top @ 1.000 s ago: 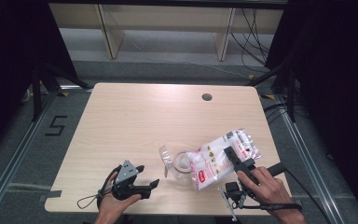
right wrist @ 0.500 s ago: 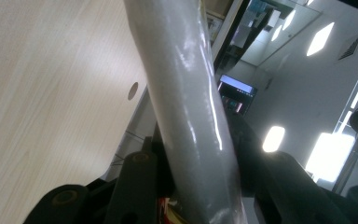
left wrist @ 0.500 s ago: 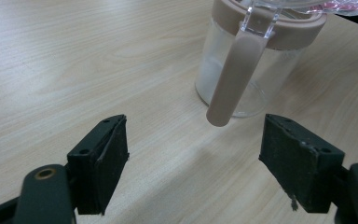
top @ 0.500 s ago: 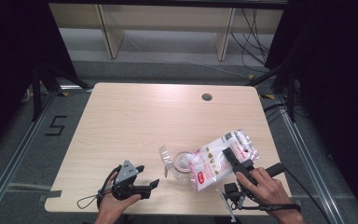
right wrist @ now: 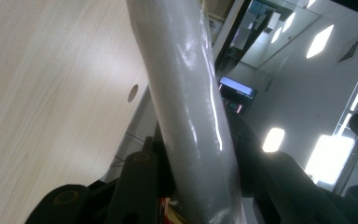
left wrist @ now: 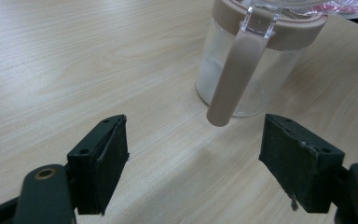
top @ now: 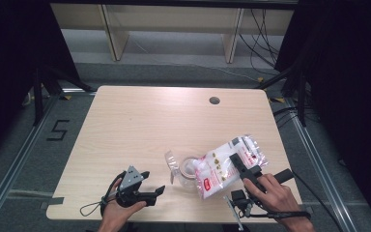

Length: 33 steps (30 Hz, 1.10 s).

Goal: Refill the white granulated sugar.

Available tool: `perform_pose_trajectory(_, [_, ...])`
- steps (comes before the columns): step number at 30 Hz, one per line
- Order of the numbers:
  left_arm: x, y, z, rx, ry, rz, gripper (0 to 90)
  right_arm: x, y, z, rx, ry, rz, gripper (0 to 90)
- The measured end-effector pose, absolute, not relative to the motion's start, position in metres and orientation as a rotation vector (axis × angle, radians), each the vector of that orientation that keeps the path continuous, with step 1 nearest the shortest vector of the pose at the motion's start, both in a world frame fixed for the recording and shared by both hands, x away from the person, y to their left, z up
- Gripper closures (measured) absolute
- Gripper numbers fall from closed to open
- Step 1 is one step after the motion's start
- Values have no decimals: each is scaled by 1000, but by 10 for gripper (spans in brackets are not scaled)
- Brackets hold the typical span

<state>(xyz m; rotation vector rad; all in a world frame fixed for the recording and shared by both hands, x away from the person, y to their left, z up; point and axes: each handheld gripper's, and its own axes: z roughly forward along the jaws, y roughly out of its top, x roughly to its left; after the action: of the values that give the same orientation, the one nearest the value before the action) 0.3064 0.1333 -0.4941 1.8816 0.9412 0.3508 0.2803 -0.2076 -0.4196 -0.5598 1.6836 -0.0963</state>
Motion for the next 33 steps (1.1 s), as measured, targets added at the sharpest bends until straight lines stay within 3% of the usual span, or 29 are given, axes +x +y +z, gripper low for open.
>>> perform_pose_trajectory(33, [306, 133, -494, 1870, 944, 348, 227, 278, -205, -419, -573, 1671, -95, 708])
